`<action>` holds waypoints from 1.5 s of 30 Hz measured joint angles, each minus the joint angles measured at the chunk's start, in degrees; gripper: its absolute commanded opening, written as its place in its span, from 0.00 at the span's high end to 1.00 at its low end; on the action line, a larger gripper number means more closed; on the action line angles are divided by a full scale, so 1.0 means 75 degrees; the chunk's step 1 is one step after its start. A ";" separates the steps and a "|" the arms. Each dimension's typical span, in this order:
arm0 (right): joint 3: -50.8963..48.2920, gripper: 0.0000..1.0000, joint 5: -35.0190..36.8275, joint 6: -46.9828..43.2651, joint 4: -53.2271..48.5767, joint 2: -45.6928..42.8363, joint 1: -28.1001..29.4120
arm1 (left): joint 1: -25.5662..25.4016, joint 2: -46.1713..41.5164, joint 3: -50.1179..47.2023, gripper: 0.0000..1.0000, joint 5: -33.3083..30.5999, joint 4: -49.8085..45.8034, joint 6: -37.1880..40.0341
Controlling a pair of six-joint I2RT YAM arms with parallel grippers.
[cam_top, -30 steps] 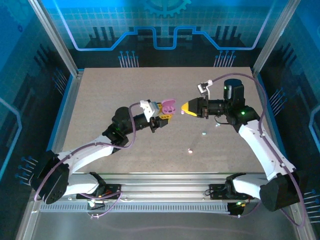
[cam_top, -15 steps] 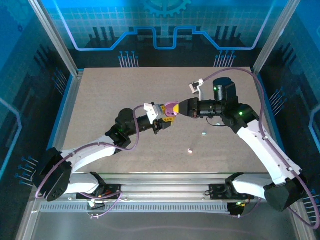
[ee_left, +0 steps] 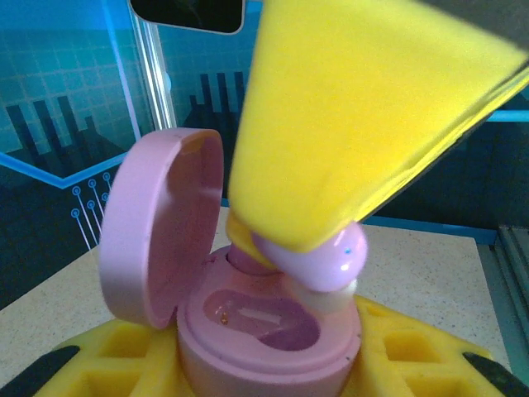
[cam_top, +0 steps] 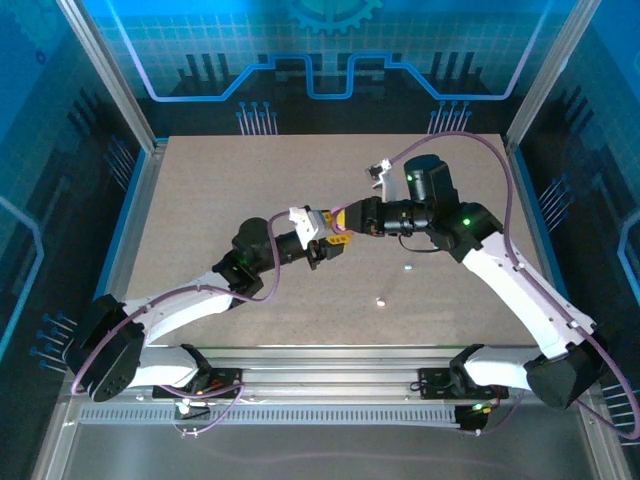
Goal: Insert wireless bluetooth earbuds into charging case
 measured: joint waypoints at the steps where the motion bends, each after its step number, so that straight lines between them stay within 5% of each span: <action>1: 0.0032 0.82 0.0067 -0.0009 -0.0026 0.0012 0.0009 | 0.0000 0.0000 0.0000 0.63 -0.0003 0.0000 0.0000; 45: 0.0784 0.70 0.1070 -0.0393 -0.1072 0.0443 0.0364 | -0.0009 0.0035 0.0000 0.63 -0.0085 -0.0009 -0.0020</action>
